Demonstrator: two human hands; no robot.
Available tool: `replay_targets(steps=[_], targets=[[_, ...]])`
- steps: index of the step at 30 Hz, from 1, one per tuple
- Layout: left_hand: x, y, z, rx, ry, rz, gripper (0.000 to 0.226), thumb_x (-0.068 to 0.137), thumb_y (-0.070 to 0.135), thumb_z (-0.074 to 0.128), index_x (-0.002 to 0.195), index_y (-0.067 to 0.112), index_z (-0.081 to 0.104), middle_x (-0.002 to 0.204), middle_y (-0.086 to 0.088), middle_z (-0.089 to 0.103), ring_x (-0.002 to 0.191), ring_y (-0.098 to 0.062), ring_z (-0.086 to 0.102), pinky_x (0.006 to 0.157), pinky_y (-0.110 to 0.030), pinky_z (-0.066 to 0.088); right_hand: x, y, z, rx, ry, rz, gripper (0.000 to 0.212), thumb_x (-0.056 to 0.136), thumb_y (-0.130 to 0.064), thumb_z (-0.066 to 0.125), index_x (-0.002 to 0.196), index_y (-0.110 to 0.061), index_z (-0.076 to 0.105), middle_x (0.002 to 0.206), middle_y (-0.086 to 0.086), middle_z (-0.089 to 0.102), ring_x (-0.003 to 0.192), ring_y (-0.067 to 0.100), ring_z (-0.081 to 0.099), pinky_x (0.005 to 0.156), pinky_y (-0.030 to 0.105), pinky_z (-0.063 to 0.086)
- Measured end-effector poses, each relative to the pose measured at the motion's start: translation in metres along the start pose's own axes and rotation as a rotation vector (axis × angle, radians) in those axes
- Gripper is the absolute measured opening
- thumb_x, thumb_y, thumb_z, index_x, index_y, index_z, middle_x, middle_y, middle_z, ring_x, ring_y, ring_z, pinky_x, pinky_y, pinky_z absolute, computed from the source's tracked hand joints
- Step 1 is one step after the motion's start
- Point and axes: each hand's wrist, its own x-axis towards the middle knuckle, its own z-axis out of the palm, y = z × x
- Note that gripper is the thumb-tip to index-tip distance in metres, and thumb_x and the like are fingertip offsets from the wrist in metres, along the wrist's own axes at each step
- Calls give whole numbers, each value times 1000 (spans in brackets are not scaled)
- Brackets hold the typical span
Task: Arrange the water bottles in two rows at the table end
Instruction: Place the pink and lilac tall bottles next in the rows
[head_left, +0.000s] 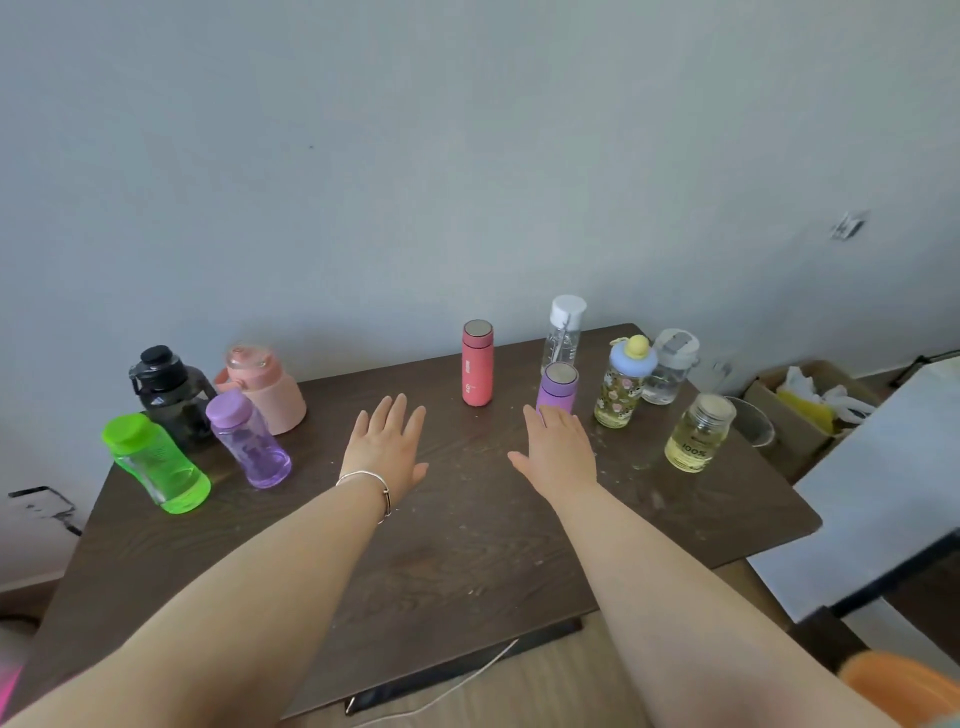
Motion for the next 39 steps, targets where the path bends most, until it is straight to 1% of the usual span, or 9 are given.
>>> replay_targets(steps=[6,13,16,19,21,25,31,34,39], targets=[[30,24,-9,-6,6,14,80,93,54,46,154,19,8,162,-10,5,149,-29,3,119,-47,13,22,23,-10,71,48,23,77,101,-45,67,163,-12,36,158,13,47,148,32,44,129,45,33],[83,38,-11,-98,32,27,78,94,55,43,154,19,8,162,-9,5,150,-27,3,120,-46,12,52,50,-8,93,56,97,76,98,-41,73,157,-8,39,154,14,48,146,34,45,124,43,38],[113,39,-11,-131,42,39,77,93,54,45,153,20,10,162,-9,8,149,-27,5,120,-45,12,68,61,-6,109,72,133,74,96,-39,75,154,-9,41,149,12,51,142,32,49,116,41,43],[145,40,-6,-216,56,19,74,91,52,49,150,19,19,159,-9,18,148,-28,13,118,-45,17,85,67,-1,159,39,173,82,99,-38,74,162,-9,31,159,11,45,150,31,44,122,39,39],[165,40,3,-275,37,-15,73,89,51,52,148,18,24,156,-8,23,146,-27,17,117,-44,21,96,69,6,214,14,212,87,99,-37,73,166,-9,24,162,11,41,151,30,42,122,40,40],[200,42,22,-415,-27,-126,70,86,50,57,141,14,32,147,-8,36,137,-30,33,108,-45,34,109,70,25,304,-15,288,87,100,-38,72,166,-11,22,157,11,46,143,30,50,112,39,48],[238,53,32,-729,-94,-300,68,84,45,63,137,12,34,136,-10,44,121,-35,46,92,-47,44,114,71,35,390,-20,366,85,101,-36,70,168,-20,19,145,12,57,134,30,58,102,41,52],[251,58,38,-886,-75,-375,66,82,43,65,133,11,38,129,-12,49,114,-37,51,89,-48,46,114,69,35,460,-4,377,84,100,-30,73,167,-21,23,146,11,58,134,30,59,105,42,52],[267,58,51,-1034,-49,-412,61,77,40,72,123,10,44,120,-12,56,106,-37,57,86,-46,49,112,69,41,560,46,378,84,96,-23,77,165,-20,30,156,6,53,141,27,55,111,43,52]])
